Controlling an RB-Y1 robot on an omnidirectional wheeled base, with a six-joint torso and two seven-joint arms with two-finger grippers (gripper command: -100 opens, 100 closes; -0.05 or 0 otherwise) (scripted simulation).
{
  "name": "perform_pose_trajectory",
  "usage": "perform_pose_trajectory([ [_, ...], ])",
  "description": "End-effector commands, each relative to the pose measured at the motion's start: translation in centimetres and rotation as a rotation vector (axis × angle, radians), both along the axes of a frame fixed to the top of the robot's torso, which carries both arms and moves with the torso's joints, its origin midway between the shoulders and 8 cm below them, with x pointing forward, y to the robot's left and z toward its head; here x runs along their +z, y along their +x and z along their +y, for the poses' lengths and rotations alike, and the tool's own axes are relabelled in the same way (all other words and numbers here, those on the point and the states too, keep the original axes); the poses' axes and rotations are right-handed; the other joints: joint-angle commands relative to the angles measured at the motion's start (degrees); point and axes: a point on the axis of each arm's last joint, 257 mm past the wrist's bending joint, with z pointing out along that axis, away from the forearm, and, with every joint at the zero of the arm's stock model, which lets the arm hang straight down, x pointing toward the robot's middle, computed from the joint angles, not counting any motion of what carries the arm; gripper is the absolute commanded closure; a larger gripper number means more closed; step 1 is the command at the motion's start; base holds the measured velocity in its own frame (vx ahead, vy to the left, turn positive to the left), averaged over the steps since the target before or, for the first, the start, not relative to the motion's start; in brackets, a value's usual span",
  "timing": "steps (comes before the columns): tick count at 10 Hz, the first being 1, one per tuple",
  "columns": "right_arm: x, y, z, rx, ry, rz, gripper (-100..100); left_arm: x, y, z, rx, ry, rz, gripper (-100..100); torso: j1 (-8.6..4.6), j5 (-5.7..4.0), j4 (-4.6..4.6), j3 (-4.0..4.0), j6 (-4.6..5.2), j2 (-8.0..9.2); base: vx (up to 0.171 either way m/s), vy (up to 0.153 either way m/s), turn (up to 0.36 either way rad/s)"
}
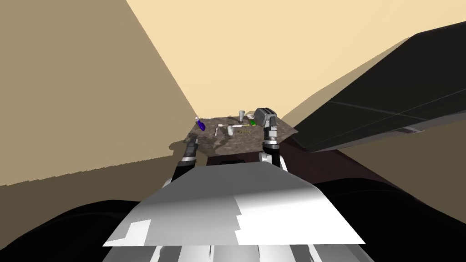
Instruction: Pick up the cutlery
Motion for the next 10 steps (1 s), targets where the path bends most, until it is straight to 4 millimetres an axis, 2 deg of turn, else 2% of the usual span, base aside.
perform_pose_trajectory([
  [1, 0.0, 0.0, 0.0, 0.000, 0.000, 0.000, 0, -1.2, -1.0, 0.6, 0.007, 0.036, 0.048, -100, 0.00, 0.00, 0.00, 0.00, 0.00, 0.00, -0.018, -0.033, -0.191],
  [4, 0.0, 0.0, 0.0, 0.000, 0.000, 0.000, 0, -4.3, -3.1, 1.3, -0.005, 0.182, 0.165, -100, 0.07, 0.01, 0.00, 0.00, -0.08, 0.00, -0.019, -0.043, -0.305],
  [5, 0.0, 0.0, 0.0, 0.000, 0.000, 0.000, 0, -4.9, -3.6, 1.5, 0.001, 0.181, 0.185, -100, 0.04, 0.01, 0.00, 0.00, -0.03, 0.00, -0.014, -0.037, -0.218],
  [10, 0.0, 0.0, 0.0, 0.000, 0.000, 0.000, 0, -9.5, -7.9, 2.8, -0.047, 0.417, 0.377, -100, 0.08, 0.02, 0.00, -0.01, -0.08, -0.02, -0.013, -0.044, -0.362],
])
